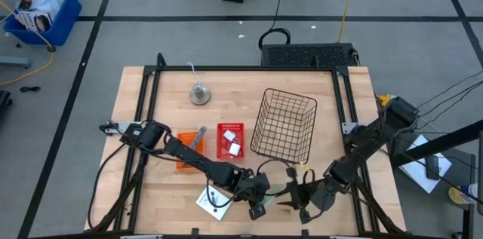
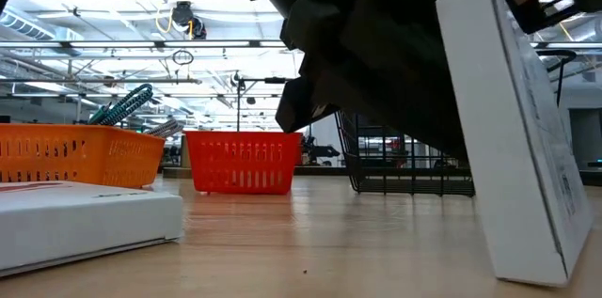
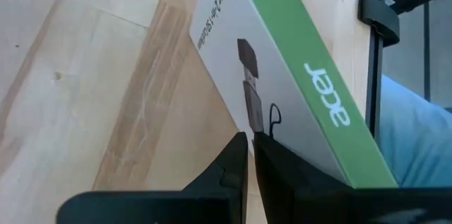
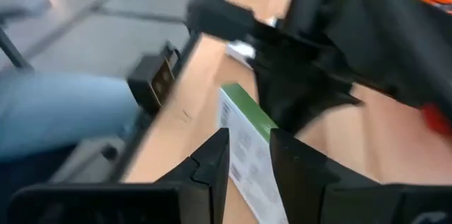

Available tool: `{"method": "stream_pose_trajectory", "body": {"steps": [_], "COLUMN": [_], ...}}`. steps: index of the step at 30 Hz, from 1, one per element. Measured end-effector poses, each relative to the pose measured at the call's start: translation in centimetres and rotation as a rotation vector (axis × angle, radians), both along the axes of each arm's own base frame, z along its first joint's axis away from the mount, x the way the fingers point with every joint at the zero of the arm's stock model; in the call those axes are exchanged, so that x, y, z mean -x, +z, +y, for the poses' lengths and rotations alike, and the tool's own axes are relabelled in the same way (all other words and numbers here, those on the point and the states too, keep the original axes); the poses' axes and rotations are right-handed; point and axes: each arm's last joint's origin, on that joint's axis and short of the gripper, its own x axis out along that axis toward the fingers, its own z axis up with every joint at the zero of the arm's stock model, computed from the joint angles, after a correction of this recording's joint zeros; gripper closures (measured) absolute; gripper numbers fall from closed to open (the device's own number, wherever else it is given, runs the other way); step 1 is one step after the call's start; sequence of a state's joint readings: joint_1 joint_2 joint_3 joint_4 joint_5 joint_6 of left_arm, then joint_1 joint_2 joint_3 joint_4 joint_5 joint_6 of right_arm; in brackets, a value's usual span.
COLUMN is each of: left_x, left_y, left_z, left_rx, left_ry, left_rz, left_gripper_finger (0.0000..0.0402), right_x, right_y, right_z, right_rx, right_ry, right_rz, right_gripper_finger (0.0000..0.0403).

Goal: Pick and place items into bin
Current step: Put the right card reader into the wire basket

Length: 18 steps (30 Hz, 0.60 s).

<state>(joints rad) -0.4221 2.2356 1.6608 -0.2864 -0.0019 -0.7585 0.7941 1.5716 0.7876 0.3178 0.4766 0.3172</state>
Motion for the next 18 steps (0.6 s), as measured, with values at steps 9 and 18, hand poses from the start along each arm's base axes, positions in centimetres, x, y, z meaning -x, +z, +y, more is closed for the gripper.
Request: {"method": "stream_pose_trajectory", "body": {"steps": [9, 18], "left_x": [-0.1, -0.1], "left_y": [0.0, 0.0], "left_z": [0.1, 0.1], "left_rx": [-0.007, -0.003], "left_ry": [0.002, 0.007], "left_rz": [-0.002, -0.006], "left_gripper_finger": [0.0371, 0.0371], "right_x": [-0.6, -0.7], "right_y": [-1.1, -0.9], "right_z": [-2.2, -2.1], "right_rx": [0.132, 0.148], "right_ry": [0.033, 0.056], "right_rz": [0.143, 0.118], "right_gripper_finger": [0.0296, 0.0273]}}
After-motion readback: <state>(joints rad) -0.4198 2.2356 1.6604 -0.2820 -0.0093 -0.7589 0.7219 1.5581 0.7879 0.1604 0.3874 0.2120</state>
